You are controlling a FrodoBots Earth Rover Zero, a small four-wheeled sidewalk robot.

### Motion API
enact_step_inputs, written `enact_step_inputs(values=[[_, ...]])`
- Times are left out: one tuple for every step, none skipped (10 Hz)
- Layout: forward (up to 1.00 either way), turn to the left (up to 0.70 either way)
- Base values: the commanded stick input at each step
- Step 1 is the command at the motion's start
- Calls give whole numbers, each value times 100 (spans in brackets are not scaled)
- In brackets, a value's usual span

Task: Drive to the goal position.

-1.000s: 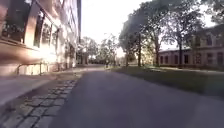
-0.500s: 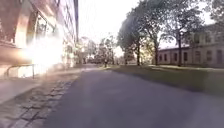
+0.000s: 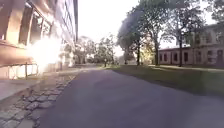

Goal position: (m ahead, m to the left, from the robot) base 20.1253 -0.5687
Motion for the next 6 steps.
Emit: enact_step_inputs(values=[[70, 0], [70, 0], [70, 0], [70, 0], [70, 0], [70, 0]])
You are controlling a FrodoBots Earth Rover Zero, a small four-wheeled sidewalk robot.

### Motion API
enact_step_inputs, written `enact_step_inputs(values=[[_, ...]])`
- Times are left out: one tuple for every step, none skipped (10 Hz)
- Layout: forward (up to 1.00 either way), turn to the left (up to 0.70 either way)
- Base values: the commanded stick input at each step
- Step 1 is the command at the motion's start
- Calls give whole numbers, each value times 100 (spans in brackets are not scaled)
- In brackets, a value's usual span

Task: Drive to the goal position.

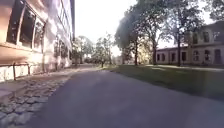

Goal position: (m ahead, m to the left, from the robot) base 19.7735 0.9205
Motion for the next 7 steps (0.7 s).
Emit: enact_step_inputs(values=[[70, 0], [70, 0], [70, 0], [70, 0], [70, 0], [70, 0], [70, 0]])
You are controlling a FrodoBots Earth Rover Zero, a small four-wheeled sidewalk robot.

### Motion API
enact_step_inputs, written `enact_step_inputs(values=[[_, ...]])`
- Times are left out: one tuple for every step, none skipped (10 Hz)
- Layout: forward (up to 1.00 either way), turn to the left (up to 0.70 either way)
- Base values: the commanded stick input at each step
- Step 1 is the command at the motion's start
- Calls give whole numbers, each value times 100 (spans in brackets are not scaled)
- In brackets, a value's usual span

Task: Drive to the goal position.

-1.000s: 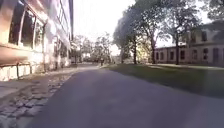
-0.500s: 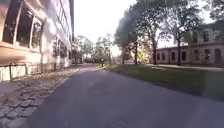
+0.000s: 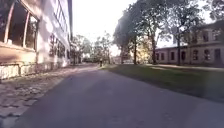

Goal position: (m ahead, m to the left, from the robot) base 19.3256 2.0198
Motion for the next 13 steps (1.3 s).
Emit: enact_step_inputs(values=[[70, 0], [70, 0], [70, 12], [70, 28], [70, 35], [70, 35], [70, 35], [70, 35], [70, 35], [70, 35], [70, 5], [70, 0], [70, 0]])
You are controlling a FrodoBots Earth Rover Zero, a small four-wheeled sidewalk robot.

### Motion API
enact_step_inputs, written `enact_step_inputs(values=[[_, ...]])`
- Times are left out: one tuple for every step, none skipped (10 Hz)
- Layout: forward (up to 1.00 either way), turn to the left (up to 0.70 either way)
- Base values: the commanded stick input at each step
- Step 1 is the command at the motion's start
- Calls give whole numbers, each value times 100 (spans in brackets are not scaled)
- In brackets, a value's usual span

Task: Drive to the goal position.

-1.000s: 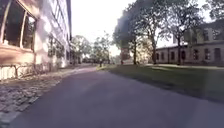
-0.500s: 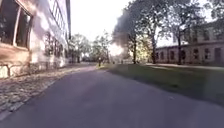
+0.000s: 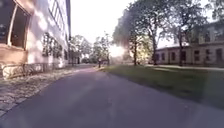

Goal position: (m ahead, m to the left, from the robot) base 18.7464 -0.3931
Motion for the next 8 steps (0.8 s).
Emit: enact_step_inputs(values=[[70, 0], [70, 0], [70, 0], [70, 0], [70, 0], [70, 0], [70, 0], [70, 0]])
